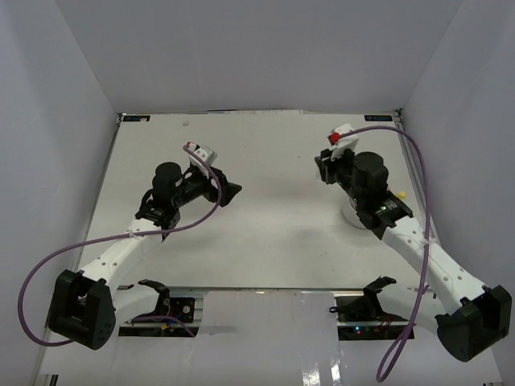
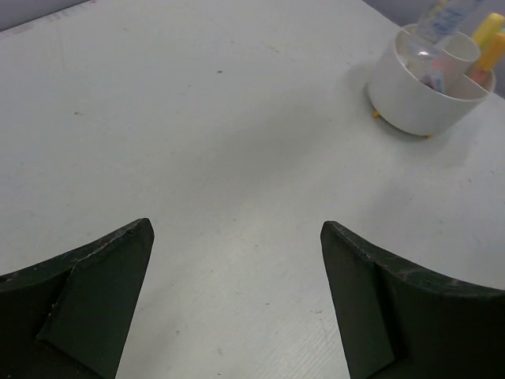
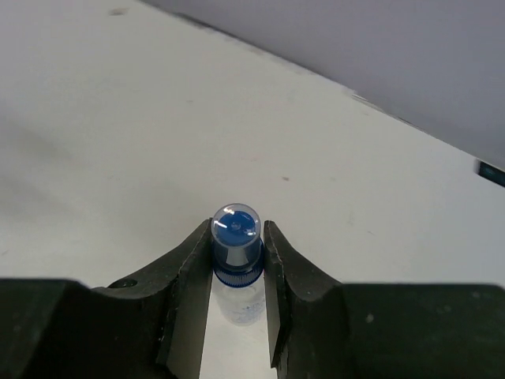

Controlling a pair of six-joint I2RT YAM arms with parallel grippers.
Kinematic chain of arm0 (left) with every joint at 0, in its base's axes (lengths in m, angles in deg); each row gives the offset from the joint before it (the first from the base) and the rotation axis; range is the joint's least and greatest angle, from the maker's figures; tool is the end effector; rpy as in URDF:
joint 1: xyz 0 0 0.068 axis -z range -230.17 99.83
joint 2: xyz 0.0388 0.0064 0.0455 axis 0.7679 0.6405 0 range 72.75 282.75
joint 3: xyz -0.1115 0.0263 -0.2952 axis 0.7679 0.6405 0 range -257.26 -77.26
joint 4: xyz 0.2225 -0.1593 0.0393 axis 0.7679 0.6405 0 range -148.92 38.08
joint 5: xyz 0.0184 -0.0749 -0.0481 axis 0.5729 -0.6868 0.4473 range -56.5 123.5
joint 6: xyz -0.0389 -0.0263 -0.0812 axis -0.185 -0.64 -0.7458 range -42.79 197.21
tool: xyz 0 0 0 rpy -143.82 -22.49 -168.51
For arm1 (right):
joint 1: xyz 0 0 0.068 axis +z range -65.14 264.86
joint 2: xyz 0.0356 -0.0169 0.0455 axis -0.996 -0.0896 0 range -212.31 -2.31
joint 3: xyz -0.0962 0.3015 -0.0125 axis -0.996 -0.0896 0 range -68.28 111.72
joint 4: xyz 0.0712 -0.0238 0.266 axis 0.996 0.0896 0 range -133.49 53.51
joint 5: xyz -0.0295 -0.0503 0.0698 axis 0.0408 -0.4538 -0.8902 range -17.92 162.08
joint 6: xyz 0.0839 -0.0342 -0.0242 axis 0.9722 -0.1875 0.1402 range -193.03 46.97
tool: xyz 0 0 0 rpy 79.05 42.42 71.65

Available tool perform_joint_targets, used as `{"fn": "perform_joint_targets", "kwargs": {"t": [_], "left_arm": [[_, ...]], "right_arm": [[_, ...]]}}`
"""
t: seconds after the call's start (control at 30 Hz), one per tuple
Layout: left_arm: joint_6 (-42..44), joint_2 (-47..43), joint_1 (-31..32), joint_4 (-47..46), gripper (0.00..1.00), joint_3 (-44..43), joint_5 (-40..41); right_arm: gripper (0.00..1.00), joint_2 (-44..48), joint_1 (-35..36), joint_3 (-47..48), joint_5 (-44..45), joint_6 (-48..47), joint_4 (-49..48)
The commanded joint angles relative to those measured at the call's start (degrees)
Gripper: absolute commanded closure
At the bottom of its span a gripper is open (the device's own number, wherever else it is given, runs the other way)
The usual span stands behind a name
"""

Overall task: Sort the stationery into containers
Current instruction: Place the stationery in the storage box.

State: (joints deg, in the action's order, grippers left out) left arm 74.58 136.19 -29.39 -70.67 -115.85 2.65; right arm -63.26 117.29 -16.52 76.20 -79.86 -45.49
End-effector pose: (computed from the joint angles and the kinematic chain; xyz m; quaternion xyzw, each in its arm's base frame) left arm 0.2525 -0.1421 0.3014 0.2823 0.7194 -0.3257 0.5447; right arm 0.2515 0.1527 0.3816 -0.2295 0.7139 0.1201 0.6505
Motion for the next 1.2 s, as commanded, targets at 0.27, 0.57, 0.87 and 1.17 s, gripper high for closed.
{"fn": "perform_joint_targets", "kwargs": {"t": [0.27,0.57,0.87,1.17], "left_arm": [[-5.89,0.9,0.14,6.3,0.02,-4.56,26.1],[-6.42,1.33,0.14,7.26,0.02,-4.83,28.48],[-6.51,1.42,0.14,7.27,0.02,-4.83,29.71],[-6.42,1.25,0.14,7.09,0.02,-4.65,30.06]], "right_arm": [[0.92,13.04,-19.05,-9.75,21.89,6.03,-7.23],[0.92,13.84,-22.4,-14.15,25.58,10.69,-7.76],[0.92,13.75,-23.02,-20.47,24.62,13.24,-11.62],[0.92,11.2,-23.55,-27.42,24.01,11.4,-24.61]]}}
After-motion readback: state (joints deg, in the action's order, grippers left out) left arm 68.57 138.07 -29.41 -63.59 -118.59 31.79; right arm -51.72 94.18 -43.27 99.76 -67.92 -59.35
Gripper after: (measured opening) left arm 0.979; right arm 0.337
